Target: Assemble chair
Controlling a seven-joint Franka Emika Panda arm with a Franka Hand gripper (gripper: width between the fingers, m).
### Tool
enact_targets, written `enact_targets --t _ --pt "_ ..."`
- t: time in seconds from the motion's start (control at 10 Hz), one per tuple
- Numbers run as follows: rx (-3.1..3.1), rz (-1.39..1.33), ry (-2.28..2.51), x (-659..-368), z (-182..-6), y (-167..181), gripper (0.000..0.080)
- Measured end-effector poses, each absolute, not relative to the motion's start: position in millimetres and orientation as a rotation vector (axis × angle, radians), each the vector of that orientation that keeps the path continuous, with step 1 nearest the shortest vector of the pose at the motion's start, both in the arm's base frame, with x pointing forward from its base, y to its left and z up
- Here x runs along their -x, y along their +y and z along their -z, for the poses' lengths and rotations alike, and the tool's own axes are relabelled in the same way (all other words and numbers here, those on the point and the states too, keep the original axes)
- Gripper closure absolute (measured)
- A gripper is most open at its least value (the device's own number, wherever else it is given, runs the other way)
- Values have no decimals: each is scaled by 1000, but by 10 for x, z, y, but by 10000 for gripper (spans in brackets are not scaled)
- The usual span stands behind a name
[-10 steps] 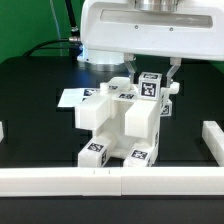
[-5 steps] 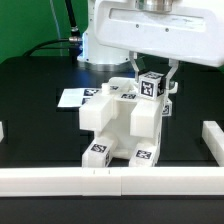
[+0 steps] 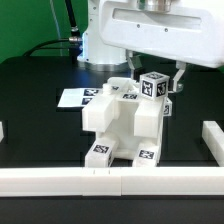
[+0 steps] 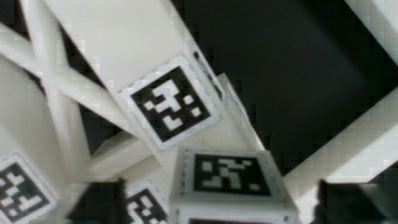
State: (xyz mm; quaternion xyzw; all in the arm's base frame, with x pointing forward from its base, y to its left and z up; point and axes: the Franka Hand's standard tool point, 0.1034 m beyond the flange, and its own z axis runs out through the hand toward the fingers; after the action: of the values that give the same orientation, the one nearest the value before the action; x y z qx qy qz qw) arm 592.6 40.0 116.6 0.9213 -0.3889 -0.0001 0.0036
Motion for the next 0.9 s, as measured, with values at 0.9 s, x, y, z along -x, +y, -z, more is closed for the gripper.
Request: enact_targets --t 0.9 --pt "-3113 2 47 -5950 -1186 381 151"
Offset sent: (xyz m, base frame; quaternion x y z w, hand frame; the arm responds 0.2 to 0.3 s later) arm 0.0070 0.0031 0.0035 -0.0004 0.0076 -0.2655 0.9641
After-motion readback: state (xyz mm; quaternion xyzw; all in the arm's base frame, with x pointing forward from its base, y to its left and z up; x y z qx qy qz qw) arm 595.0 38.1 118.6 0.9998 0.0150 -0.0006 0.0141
